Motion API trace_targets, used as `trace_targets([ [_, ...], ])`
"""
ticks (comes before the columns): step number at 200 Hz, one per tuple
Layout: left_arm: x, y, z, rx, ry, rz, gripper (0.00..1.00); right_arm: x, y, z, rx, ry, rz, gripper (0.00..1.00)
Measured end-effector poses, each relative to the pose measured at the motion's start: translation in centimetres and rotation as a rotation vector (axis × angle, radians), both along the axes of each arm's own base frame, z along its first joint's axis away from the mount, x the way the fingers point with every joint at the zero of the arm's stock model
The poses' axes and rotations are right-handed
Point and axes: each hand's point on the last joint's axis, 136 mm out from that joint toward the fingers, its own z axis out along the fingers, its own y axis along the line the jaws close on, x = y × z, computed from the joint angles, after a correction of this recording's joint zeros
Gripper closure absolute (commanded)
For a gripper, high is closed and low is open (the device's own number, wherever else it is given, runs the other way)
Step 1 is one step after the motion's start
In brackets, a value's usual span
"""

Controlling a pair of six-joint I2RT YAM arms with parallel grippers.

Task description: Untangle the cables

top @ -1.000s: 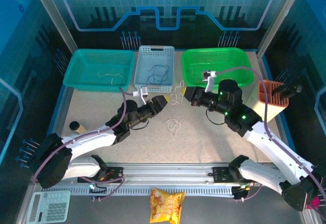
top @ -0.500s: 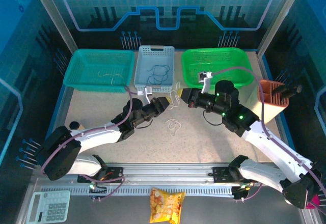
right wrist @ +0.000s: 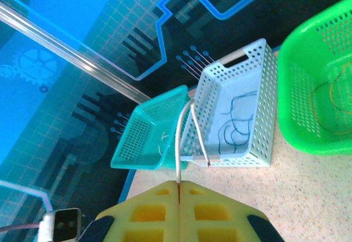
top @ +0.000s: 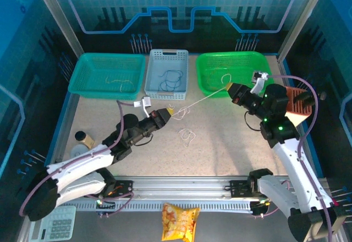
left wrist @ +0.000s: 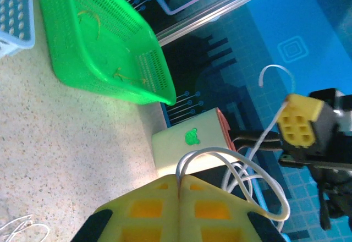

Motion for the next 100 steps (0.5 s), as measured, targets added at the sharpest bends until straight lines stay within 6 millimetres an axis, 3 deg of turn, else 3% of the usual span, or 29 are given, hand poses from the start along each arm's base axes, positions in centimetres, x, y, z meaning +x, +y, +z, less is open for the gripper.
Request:
trace_targets([
  [30, -0.7, 1.0, 0.1, 0.043, -0.027, 0.016, 0.85, -0.2, 0.7, -1.5, 0.018, 0.042, 0.046, 1.0],
  [57, -0.8, 1.4, -1.5, 0.106, -0.006, 0.023, 0.61, 0.2, 1.2, -1.0, 0.023, 0.011, 0.063, 1.0],
  [100, -0.8, 1.3, -3.0, 0.168, 0.005, 0.012, 0.38, 0.4, 3.8, -0.4, -0.001, -0.005, 0.157, 1.0],
])
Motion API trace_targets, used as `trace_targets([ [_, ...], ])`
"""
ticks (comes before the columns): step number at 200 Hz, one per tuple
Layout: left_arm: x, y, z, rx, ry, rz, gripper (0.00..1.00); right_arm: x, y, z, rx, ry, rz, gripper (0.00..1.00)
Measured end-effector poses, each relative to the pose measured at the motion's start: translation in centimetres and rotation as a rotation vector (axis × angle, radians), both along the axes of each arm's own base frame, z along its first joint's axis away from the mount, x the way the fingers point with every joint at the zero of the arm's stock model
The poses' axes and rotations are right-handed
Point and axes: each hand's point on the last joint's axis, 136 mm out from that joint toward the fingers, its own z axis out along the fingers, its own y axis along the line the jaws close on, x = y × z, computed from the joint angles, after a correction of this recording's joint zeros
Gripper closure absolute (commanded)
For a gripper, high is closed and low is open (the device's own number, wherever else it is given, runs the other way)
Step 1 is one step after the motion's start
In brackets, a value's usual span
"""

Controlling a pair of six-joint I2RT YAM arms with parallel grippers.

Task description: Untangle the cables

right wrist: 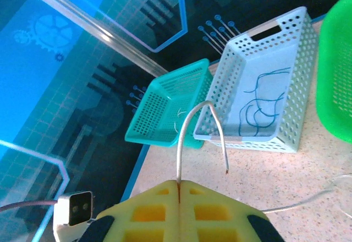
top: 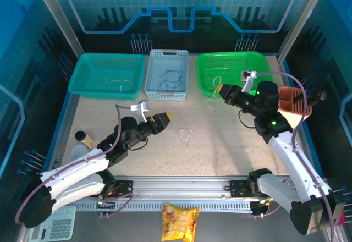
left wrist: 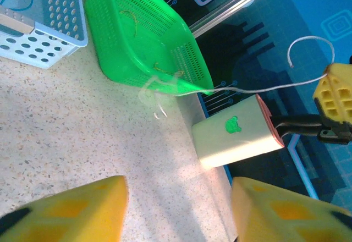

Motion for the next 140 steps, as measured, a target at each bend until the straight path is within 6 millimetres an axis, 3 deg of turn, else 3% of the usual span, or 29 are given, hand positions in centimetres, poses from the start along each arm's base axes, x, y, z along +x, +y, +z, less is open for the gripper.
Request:
trace_targets([
  [29, -0.1, -0.4, -0.6, 0.045, 0.004, -0.027, 0.27, 0.3, 0.6, 1.4, -0.01, -0.035, 0.031, 1.0],
  [50, 0.0, -1.1, 0.2, 0.073, -0.014, -0.064, 0.23, 0.2, 0.9, 2.7, -0.013, -0.066, 0.051, 1.0],
  [83, 0.5, -2.8, 3.5, 0.104, -0.095, -0.132, 0.16, -0.4, 1.4, 4.3, -0.026, -0.116, 0.096, 1.0],
  [113, 0.8, -3.6, 7.3, 0.102, -0.179, -0.163, 0.15, -1.4, 2.4, 5.1, -0.033, -0.16, 0.176, 1.0],
  [140, 1.1, -4.2, 9.6, 0.061, -0.199, -0.171, 0.14, -2.5, 3.6, 5.7, -0.028, -0.215, 0.266, 1.0],
])
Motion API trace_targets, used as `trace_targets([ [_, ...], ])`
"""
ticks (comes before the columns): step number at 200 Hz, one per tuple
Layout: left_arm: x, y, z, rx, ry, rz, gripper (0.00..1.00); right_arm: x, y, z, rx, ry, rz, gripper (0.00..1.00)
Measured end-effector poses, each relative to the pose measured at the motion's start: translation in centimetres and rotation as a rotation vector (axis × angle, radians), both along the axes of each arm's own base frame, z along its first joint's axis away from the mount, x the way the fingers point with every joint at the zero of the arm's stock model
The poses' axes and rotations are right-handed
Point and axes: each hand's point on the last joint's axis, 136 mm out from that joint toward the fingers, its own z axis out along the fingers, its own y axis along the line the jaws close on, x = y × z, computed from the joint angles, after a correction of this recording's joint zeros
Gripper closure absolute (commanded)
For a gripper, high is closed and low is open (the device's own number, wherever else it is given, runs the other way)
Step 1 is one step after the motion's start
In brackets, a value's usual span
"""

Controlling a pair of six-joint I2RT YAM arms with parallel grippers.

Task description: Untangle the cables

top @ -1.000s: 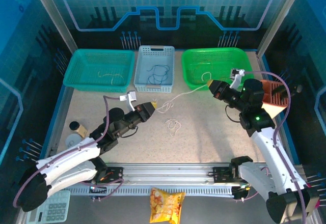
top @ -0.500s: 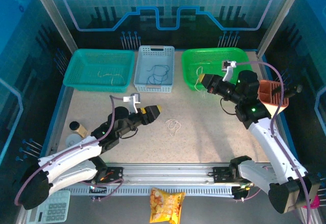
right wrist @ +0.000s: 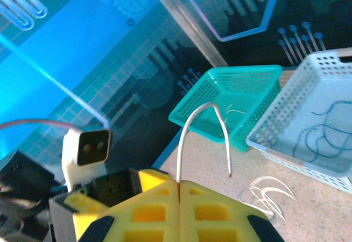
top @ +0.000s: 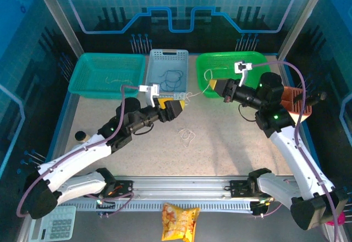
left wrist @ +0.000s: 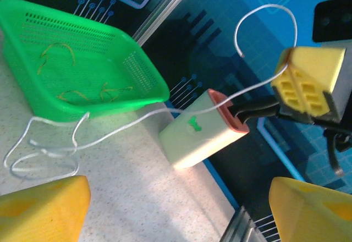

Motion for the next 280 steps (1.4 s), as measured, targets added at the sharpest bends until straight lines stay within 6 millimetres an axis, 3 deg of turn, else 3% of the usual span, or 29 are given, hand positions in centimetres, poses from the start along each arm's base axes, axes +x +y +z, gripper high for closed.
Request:
trace_targets([
  [47, 0.6, -1.5, 1.3, -0.088, 0.039, -0.039, 0.22, -1.5, 1.5, 0.0, 0.018, -0.062, 0.129, 1.0],
  [113, 1.5, -2.5, 5.0, -0.146, -0.047, -0.104, 0.31, -3.8, 3.7, 0.8, 0.045, -0.123, 0.284, 1.0],
  [161, 2.6, -2.5, 5.8, -0.179, -0.09, -0.148, 0.35, -4.8, 4.9, 0.8, 0.072, -0.123, 0.359, 1.0],
  [198, 2.0, -3.0, 6.8, -0.218, -0.118, -0.219, 0.42, -5.2, 5.6, 0.9, 0.083, -0.125, 0.39, 1.0],
  [215, 1.6, -3.2, 7.4, -0.235, -0.135, -0.246, 0.53, -5.2, 5.8, 0.9, 0.086, -0.125, 0.395, 1.0],
  [255, 1.2, -3.4, 8.0, -0.27, -0.146, -0.281, 0.99, -5.1, 6.0, 0.7, 0.085, -0.121, 0.397, 1.0],
  [270, 1.2, -3.5, 8.1, -0.275, -0.147, -0.287, 1.0, -5.0, 6.0, 0.6, 0.084, -0.119, 0.392, 1.0],
  [280, 1.2, -3.5, 8.3, -0.277, -0.148, -0.287, 1.0, -4.9, 6.0, 0.4, 0.079, -0.113, 0.387, 0.85],
])
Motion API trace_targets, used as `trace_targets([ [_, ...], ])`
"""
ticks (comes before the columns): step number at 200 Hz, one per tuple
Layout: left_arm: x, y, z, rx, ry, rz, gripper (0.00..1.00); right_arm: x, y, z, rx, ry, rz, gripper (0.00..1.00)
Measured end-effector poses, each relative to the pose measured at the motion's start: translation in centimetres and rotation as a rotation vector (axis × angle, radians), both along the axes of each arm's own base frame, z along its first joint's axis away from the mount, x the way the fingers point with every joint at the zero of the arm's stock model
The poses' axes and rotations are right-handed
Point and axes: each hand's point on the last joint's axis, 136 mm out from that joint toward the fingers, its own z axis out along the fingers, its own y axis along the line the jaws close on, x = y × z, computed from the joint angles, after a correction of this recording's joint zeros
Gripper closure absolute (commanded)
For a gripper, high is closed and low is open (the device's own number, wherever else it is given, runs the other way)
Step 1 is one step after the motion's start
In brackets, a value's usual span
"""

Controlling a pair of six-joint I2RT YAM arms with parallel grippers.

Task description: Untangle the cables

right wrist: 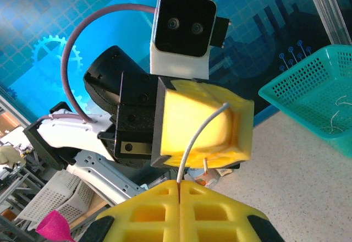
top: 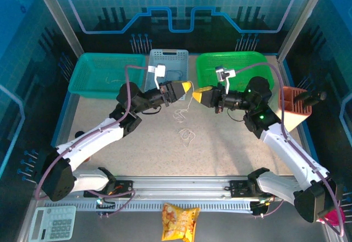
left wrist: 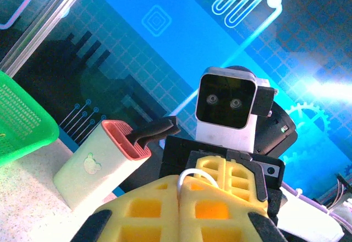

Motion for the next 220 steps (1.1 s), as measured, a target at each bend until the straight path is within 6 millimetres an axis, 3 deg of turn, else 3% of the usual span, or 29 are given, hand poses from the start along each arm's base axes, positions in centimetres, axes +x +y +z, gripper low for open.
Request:
trace_targets([
  [17, 0.0, 0.0, 0.7, -0.008, -0.011, 0.0, 1.0, 0.4, -0.1, -0.7, -0.018, 0.014, -0.022, 0.56],
  [38, 0.1, 0.2, 1.9, -0.017, -0.029, 0.007, 1.0, 0.8, -0.4, -2.2, -0.051, 0.045, -0.064, 0.45],
  [64, 0.4, 0.5, 2.8, -0.021, -0.038, 0.02, 1.0, 0.8, -1.1, -4.8, -0.088, 0.082, -0.12, 0.43],
  [141, 1.7, 1.2, 2.5, -0.019, -0.003, 0.098, 1.0, 1.5, -3.5, -13.8, -0.187, 0.283, -0.294, 0.3],
  [179, 1.8, 1.8, 3.0, -0.019, -0.011, 0.134, 1.0, 1.4, -3.2, -15.7, -0.214, 0.327, -0.322, 0.27],
  [220, 1.5, 2.4, 3.4, -0.015, -0.024, 0.157, 1.0, 1.1, -1.0, -16.9, -0.236, 0.346, -0.297, 0.25],
])
